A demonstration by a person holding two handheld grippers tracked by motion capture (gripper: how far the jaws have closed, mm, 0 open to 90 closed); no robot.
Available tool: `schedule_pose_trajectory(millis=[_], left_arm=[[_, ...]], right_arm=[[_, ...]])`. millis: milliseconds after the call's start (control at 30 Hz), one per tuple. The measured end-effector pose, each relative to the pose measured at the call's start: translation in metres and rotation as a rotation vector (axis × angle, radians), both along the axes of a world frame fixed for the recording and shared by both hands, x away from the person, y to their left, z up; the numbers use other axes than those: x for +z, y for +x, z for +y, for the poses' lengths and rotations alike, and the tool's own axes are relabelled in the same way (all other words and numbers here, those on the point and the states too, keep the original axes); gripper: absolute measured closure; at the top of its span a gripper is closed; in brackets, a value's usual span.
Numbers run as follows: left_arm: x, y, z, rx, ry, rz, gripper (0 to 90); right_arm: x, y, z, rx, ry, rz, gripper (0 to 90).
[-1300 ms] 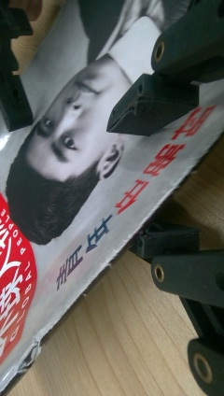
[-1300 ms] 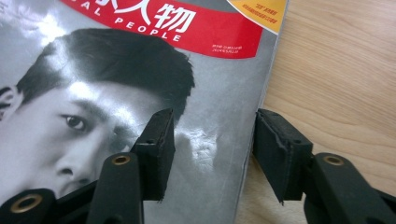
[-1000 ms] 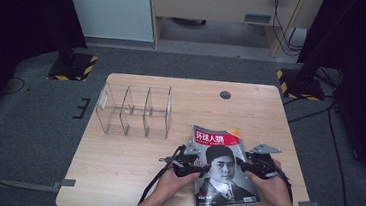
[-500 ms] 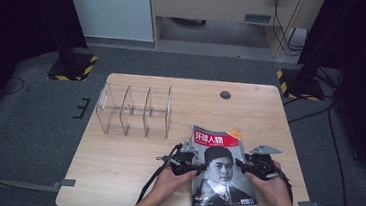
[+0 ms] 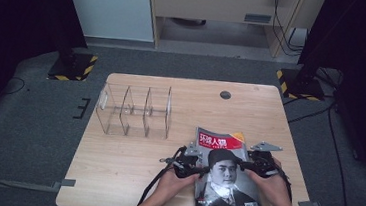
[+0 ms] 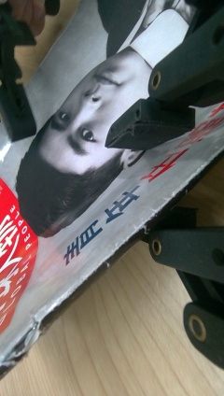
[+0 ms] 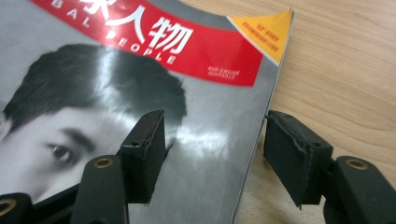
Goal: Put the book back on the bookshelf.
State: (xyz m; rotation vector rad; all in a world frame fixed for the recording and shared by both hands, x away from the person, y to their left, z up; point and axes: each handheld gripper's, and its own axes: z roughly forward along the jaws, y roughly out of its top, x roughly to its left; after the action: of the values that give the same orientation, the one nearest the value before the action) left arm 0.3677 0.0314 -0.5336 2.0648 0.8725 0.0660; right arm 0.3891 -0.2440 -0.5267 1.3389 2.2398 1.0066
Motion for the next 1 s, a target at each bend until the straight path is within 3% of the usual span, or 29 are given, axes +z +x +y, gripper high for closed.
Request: schedule_pose_trajectory(millis=[133, 233, 333, 467, 567, 767, 833, 1000], left_arm=[[0.000, 0.002, 0.000, -0.003, 0.001, 0.002, 58.4], [0.002, 0.004, 0.000, 0.002, 0.034, -0.020, 47.5], [0.006, 0.010, 0.000, 0.011, 0.035, -0.029, 37.1], [0.013, 0.023, 0.002, 0.009, 0.008, -0.013, 26.8], [0.017, 0.035, 0.003, 0.014, -0.015, 0.028, 21.5], [0.019, 0.055, 0.002, 0.018, -0.018, 0.074, 24.3], [0.020, 0.060, 0.002, 0.032, -0.031, 0.078, 28.1], [0.021, 0.067, 0.001, 0.046, -0.008, 0.075, 41.8]], right_arm=[[0.000, 0.002, -0.003, -0.022, 0.007, 0.007, 39.4], [-0.002, 0.004, -0.004, -0.020, -0.002, 0.012, 39.7], [-0.003, 0.005, -0.003, -0.019, 0.006, 0.013, 40.0], [-0.004, 0.006, -0.004, -0.018, 0.017, 0.016, 38.4], [-0.004, 0.006, -0.005, -0.021, 0.016, 0.017, 37.2], [-0.005, 0.006, -0.005, -0.014, 0.018, 0.010, 36.0], [-0.005, 0.006, -0.005, -0.013, 0.021, 0.010, 36.2], [-0.005, 0.005, -0.005, -0.012, 0.017, 0.009, 38.7]])
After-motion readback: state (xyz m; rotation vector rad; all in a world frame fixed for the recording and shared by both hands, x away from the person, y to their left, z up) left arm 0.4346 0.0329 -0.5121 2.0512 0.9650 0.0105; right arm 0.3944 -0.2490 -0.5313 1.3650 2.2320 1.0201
